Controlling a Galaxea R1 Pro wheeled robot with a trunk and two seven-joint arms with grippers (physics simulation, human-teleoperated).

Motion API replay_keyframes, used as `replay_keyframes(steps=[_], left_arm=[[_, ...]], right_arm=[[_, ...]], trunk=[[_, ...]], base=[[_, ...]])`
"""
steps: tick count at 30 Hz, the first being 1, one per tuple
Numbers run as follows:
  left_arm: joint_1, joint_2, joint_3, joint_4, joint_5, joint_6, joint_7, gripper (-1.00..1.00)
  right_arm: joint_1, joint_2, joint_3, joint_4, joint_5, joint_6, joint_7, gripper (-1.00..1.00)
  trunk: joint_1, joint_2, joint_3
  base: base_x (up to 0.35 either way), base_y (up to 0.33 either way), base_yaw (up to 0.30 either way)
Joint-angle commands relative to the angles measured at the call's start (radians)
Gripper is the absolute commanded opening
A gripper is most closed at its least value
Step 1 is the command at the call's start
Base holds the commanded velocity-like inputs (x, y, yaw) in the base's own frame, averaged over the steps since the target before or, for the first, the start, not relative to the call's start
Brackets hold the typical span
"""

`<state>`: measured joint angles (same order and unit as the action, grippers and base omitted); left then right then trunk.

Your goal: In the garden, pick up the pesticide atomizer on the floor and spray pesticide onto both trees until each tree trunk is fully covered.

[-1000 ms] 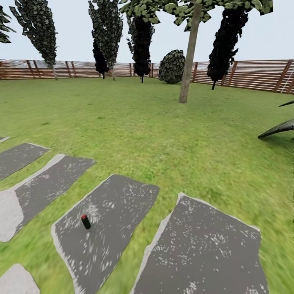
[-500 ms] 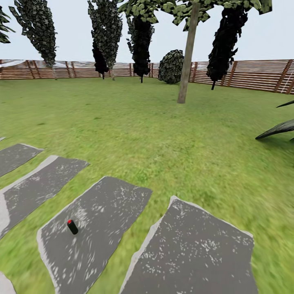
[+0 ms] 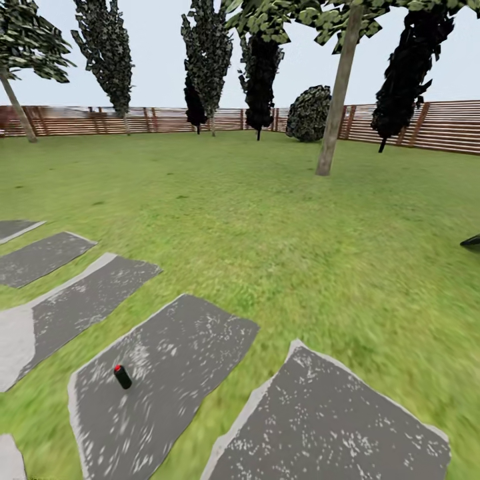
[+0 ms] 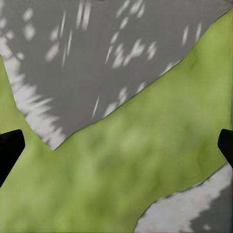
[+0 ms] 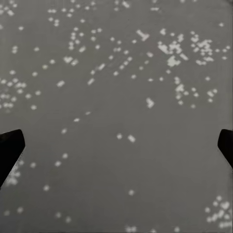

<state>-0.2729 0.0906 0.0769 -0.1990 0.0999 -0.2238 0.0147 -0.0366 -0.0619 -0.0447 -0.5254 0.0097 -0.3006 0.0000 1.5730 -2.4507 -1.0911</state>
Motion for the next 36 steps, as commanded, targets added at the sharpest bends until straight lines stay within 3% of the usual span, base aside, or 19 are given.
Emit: replay_keyframes(steps=[1, 15, 27, 36], left_arm=[[-0.001, 0.0, 0.0, 0.001, 0.009, -0.003, -0.001, 1.0], [-0.001, 0.0, 0.0, 0.001, 0.009, -0.003, -0.001, 1.0], [-0.001, 0.0, 0.0, 0.001, 0.009, -0.003, -0.001, 1.0], [-0.001, 0.0, 0.0, 0.001, 0.009, -0.003, -0.001, 1.0]], right_arm=[[0.0, 0.0, -0.001, 0.001, 0.001, -0.003, 0.0, 1.0], [0.0, 0.001, -0.002, -0.003, 0.0, -0.003, 0.001, 1.0], [0.0, 0.009, -0.002, -0.007, 0.0, -0.002, -0.002, 1.0], [0.0, 0.01, -0.002, -0.007, 0.0, -0.002, -0.002, 1.0]], trunk=[[0.0, 0.0, -0.001], [0.0, 0.0, -0.004], [0.0, 0.0, -0.021], [0.0, 0.0, -0.029]], base=[[0.194, -0.16, 0.277], [0.164, -0.112, 0.263], [0.135, -0.055, 0.09], [0.05, 0.0, 0.227]])
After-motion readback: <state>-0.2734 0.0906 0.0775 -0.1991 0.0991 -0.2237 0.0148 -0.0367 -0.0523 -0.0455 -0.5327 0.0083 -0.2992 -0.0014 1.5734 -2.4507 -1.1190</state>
